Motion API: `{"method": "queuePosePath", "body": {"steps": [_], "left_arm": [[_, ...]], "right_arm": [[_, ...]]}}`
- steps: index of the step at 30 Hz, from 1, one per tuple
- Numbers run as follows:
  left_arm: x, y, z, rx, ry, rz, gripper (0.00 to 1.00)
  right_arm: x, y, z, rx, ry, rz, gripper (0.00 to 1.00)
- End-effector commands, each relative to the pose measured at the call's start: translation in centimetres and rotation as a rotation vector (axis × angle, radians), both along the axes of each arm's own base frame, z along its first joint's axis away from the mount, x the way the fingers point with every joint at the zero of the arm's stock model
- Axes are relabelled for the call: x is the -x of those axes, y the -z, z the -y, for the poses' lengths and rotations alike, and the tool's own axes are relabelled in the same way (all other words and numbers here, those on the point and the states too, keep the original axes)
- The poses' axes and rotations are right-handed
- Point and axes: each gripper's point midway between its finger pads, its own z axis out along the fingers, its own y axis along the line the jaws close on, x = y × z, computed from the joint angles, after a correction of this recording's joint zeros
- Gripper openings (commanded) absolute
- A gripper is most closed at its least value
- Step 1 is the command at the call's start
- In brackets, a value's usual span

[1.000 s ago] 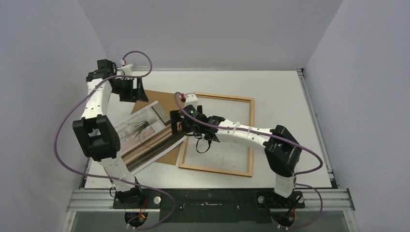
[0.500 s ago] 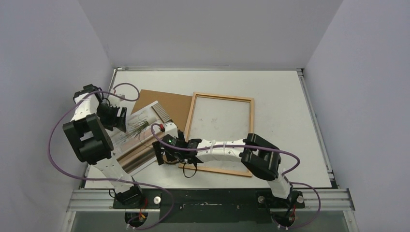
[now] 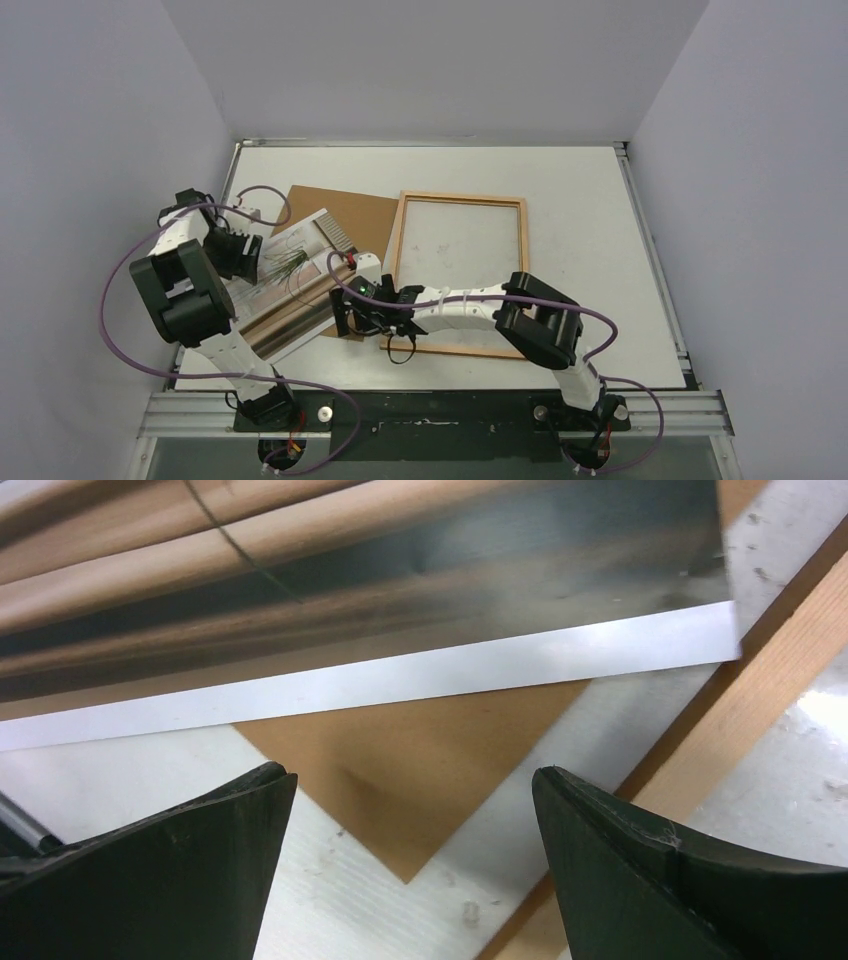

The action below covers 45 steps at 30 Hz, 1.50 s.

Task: Put the photo into the frame
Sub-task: Move the photo frame to the center of the board, then pick up the photo at the center of the board.

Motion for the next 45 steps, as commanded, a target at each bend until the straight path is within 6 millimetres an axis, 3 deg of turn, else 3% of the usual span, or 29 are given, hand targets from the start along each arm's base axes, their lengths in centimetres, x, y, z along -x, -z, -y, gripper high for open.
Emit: {"method": "queuePosePath", "body": {"steps": [1,7,13,18,29,33,41,45], "left_arm": [[-0.9,-0.3,-0.2,-0.018,0.018,0.075,0.62],[-0.2,0.8,1.0,0.003,0.033,0.063,0.61],[0.4,1.7,2.2,0.022,0.045,0.048,0.60],[0.6,2.0,2.7,0.032,0.051,0.046,0.59],[0.8,2.1,2.8,0.038,0.055,0.042,0.57],[0.8,1.9,2.9,0.038,0.055,0.044,0.57],[0.7,1.6,3.0,0.044,0.058,0.046,0.57],[0.7,1.5,2.9,0.042,0.058,0.047,0.56]], "right_arm": [[-2.3,0.0,2.9,0.031,0.088,0.013,0.94],[-4.2,-1.1,5.0,0.015,0.138,0.019,0.95],[-6.3,-2.0,4.8,-0.019,0.174,0.017,0.98],[-7.4,-1.4,4.7,-0.048,0.210,-0.015,0.99],[-7.5,-0.4,2.1,-0.197,0.205,-0.140,0.98],[-7.9,0.1,2.6,-0.204,0.234,-0.165,0.97],[-8.3,-0.8,1.9,-0.323,0.241,-0.205,0.94],[-8.5,-2.3,1.5,-0.385,0.231,-0.190,0.93]]}}
